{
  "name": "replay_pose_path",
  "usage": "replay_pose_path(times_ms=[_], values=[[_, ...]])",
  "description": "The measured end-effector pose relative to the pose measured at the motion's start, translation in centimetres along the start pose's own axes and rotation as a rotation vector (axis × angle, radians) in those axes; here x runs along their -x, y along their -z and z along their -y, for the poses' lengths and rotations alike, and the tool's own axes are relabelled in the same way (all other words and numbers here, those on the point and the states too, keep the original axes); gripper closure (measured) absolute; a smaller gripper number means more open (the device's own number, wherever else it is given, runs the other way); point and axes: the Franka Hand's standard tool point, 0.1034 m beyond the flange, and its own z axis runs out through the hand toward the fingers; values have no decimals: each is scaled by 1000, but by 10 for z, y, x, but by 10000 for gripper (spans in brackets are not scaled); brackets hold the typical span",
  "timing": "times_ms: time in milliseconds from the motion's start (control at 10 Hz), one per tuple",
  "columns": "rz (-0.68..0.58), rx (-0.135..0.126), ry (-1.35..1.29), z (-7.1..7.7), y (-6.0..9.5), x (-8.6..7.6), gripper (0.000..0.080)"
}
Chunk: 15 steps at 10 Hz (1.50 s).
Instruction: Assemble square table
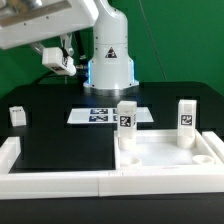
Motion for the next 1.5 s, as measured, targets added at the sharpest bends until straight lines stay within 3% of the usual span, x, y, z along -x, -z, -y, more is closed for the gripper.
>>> replay_pose_path(times_ms=[200,300,400,600,700,800,1100,1200,1300,1500], values=[[-108,25,9,1,1,-3,512],[-236,79,-8,21,6,-15,512],[-324,105,9,49,12,-23,512],[-514,179,36,128,31,-49,512],[-619,147,-36,157,34,-58,512],[-711,84,-84,160,34,-58,512],[-721,82,-68,159,24,-55,512],[-721,94,-50,177,7,-50,512],[-717,131,29,206,-11,-51,512],[-745,140,133,254,-40,-72,512]])
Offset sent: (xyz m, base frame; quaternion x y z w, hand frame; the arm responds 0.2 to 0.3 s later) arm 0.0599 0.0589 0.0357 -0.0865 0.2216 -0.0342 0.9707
